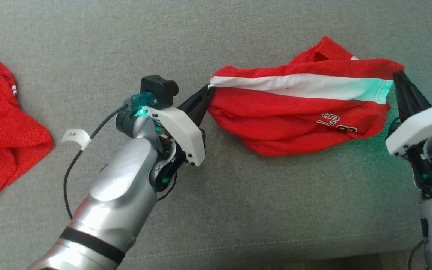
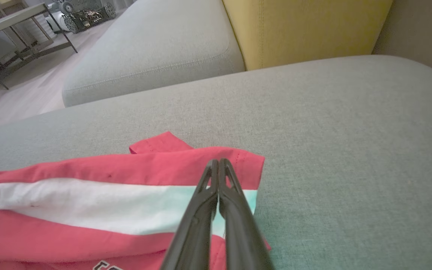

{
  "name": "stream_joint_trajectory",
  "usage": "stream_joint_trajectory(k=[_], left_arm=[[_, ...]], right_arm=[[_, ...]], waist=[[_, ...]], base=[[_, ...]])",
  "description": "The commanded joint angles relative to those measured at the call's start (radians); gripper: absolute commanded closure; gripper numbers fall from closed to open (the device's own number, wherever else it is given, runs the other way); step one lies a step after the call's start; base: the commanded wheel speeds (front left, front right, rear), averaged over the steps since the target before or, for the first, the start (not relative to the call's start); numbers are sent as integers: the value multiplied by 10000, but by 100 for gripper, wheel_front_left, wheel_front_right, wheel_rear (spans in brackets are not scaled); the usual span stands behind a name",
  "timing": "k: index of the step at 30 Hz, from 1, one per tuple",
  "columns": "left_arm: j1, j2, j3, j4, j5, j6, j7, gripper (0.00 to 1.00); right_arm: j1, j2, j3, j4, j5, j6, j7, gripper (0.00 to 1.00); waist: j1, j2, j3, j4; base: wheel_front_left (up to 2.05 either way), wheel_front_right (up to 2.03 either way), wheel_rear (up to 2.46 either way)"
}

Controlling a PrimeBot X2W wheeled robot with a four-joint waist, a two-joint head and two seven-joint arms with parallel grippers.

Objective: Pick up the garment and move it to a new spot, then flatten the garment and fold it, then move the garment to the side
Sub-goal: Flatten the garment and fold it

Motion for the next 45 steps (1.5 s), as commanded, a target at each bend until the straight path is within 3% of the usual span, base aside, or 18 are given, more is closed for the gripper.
stream_joint_trajectory(k=[1,9,10,11,19,28,45], left_arm=[[-201,242,300,-368,-37,43,-89,100],[61,474,289,-651,-110,196,47,100],[82,488,285,-674,-121,208,63,100],[100,503,282,-694,-134,221,80,100],[247,601,265,-808,-216,332,143,100],[407,650,209,-845,-306,414,186,100],[434,684,120,-844,-433,475,205,100]], right_arm=[[154,-108,103,-469,-23,-7,-69,100],[548,149,-66,-1677,-238,-7,-393,98],[591,189,-82,-1810,-295,-7,-490,35],[640,218,-86,-1937,-369,-7,-596,0],[1323,667,-53,-2843,-1045,-7,-1683,0],[2374,1113,146,-3152,-1043,-7,-2122,0],[2402,1136,324,-3294,-1062,-7,-2388,0]], waist=[[0,0,-41,-26],[0,0,-186,-119],[0,0,-198,-124],[0,0,-210,-132],[0,0,-310,-202],[0,0,-440,-309],[0,0,-510,-270]], base=[[0,0,0],[0,0,0],[0,0,0],[0,0,0],[0,0,0],[0,0,0],[0,0,0]])
